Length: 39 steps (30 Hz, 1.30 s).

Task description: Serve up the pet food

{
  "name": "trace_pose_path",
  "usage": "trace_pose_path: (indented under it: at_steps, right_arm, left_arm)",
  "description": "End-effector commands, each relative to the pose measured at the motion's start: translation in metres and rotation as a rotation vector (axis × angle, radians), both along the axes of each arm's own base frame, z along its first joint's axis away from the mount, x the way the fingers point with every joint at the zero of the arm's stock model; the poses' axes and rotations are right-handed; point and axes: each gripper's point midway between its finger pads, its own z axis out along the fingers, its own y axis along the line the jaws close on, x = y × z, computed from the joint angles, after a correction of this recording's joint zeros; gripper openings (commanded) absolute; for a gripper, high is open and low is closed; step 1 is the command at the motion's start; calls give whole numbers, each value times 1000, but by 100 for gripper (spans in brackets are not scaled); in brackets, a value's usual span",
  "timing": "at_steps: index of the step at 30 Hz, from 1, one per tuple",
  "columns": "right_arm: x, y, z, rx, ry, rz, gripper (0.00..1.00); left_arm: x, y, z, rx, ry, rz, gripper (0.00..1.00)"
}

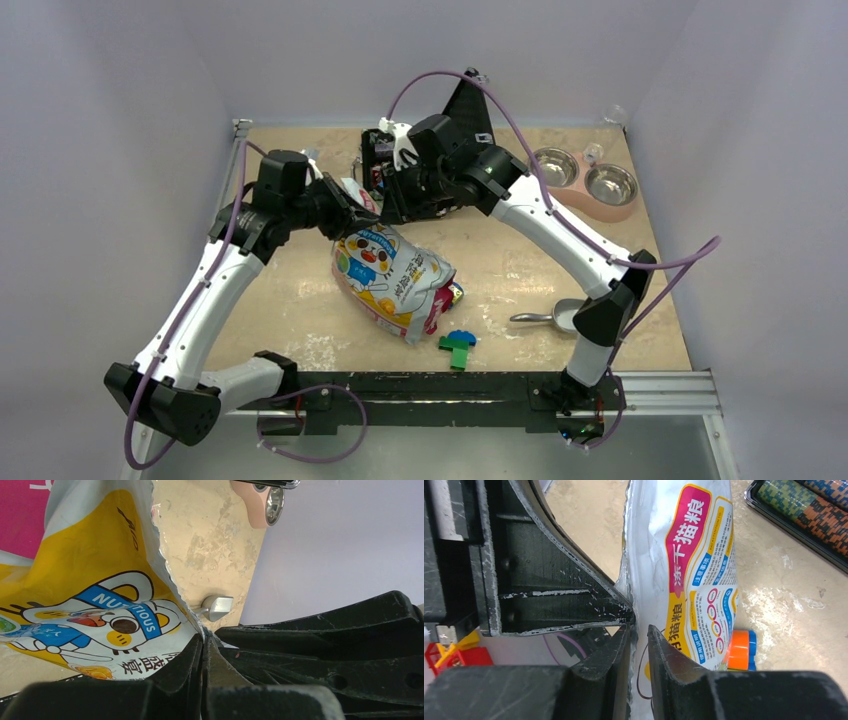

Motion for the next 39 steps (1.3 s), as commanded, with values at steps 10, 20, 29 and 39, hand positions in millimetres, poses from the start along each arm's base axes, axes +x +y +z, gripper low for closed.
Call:
trace_pose_path:
  at_steps: [10, 20, 29, 39]
  right_arm:
    - [23, -16, -11, -259, -209, -83, 0]
    - [3, 3, 2, -205, -239, -91, 0]
    - [-16, 19, 13, -95, -155, -35, 0]
    - [19, -16, -7, -379, -402, -151, 0]
  left_arm:
    - [7, 0, 2, 38, -18, -9, 0]
    - [10, -5, -7, 0, 35, 20, 5]
    - [27, -2, -7, 25, 10, 82, 12]
    - [-2, 39, -26, 326, 97, 122, 0]
